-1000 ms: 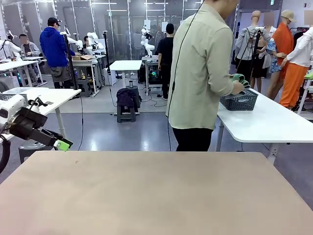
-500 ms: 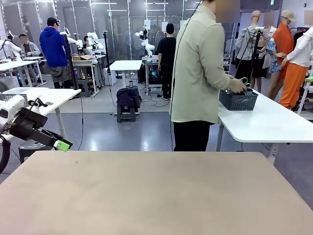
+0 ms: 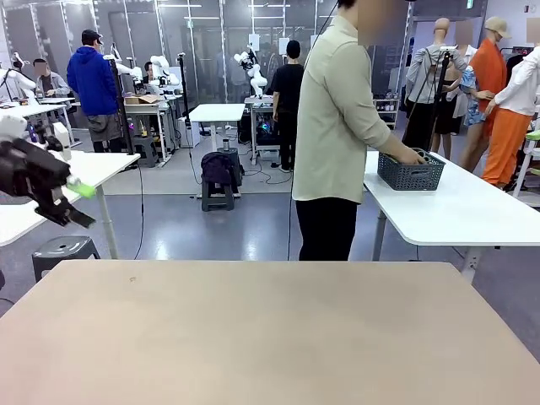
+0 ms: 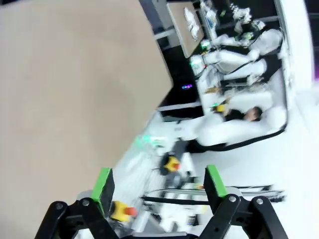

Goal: Fold the towels and place them in the basket.
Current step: Stack the folded Towel with hook on the right side of the table.

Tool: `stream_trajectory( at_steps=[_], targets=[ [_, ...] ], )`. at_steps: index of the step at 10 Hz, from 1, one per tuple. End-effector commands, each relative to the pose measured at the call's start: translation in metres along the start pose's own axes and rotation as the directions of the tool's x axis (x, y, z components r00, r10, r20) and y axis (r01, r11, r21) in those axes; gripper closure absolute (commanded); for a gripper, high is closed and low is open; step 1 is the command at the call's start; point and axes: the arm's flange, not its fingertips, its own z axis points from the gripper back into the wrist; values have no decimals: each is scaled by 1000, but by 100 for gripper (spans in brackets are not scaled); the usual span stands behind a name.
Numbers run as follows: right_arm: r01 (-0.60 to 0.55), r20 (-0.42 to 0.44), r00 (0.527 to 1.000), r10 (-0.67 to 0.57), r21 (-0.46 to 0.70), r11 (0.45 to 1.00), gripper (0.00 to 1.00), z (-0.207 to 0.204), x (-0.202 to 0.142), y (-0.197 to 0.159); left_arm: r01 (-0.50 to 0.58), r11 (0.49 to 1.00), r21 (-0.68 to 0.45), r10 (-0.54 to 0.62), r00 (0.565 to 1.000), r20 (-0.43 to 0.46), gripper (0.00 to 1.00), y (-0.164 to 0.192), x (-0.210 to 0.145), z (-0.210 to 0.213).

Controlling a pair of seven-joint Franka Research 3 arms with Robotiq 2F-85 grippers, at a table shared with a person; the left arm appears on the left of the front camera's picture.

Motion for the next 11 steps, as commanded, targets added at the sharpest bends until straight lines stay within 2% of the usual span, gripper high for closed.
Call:
stream_trajectory(
  at_steps=[1, 3, 5, 6, 7, 8, 9, 10, 11],
  targets=[
    [-46, 43, 998, 45, 37, 998, 49, 1, -7, -3, -153, 975, -159, 172, 979, 114, 8, -1, 17, 29],
    [-17, 99, 995, 6, 105, 994, 49, 3, -9, -7, -203, 955, -218, 251, 942, 223, 8, 5, 8, 60],
    [-38, 94, 995, 24, 156, 987, 49, 2, -10, -6, -242, 928, -282, 314, 917, 246, 8, 20, 6, 85],
    [-72, 98, 994, 57, 159, 985, 49, 3, -12, -6, -239, 920, -310, 322, 912, 253, 8, 27, 8, 93],
    [-59, 91, 995, 44, 175, 983, 49, 5, -12, -3, -237, 917, -322, 326, 909, 260, 8, 32, 8, 97],
    [-59, 87, 995, 43, 193, 979, 30, 5, -12, -5, -232, 916, -327, 324, 908, 264, 8, 34, 7, 101],
    [-48, 91, 995, 30, 198, 979, 29, 8, -11, -5, -237, 916, -322, 329, 906, 266, 8, 36, 7, 105],
    [-46, 91, 995, 28, 201, 978, 10, 9, -11, -5, -243, 914, -325, 337, 901, 272, 8, 36, 6, 107],
    [-38, 91, 996, 19, 206, 978, 24, 10, -11, -8, -246, 912, -328, 343, 896, 282, 8, 36, 7, 109]
  ],
)
